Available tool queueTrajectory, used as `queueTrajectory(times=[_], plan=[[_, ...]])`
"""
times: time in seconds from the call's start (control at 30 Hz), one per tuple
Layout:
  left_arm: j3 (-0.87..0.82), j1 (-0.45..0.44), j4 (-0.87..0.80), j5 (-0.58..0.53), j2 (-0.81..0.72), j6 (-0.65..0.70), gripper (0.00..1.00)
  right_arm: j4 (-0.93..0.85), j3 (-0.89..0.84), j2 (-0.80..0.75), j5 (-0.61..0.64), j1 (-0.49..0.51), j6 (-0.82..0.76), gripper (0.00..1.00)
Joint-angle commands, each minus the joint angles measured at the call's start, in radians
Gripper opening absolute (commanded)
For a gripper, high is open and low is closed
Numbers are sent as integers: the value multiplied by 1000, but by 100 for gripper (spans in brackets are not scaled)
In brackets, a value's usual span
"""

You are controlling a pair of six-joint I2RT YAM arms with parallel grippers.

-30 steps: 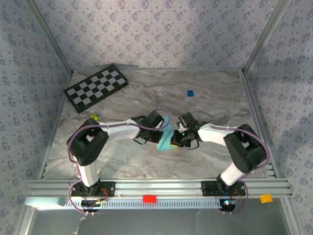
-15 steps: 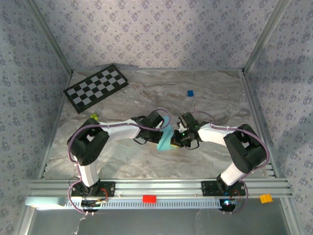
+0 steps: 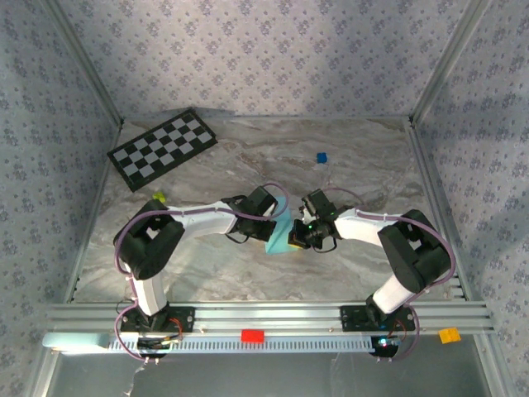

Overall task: Fold a paper plane with a square sheet of paper (pick it up from the middle)
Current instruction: Fold the triangle a second time at the center of the table.

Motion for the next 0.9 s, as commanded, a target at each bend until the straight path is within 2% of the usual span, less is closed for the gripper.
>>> queueTrajectory(times=[0.0, 0.33, 0.57, 0.73, 0.87], plan=[[5, 6, 2, -11, 23, 9, 4, -78, -36, 30, 69, -9, -7, 4], [3, 7, 1, 18, 50, 17, 3, -48, -25, 8, 48, -10, -7, 8], [4, 6, -10, 25, 45, 29, 2, 56, -15, -88, -2, -44, 35, 14], [10, 6, -8, 30, 46, 29, 2, 256, -21, -74, -103, -38, 133, 7], [13, 6, -9, 30, 50, 29, 2, 346, 6, -2, -126, -10, 194, 2]])
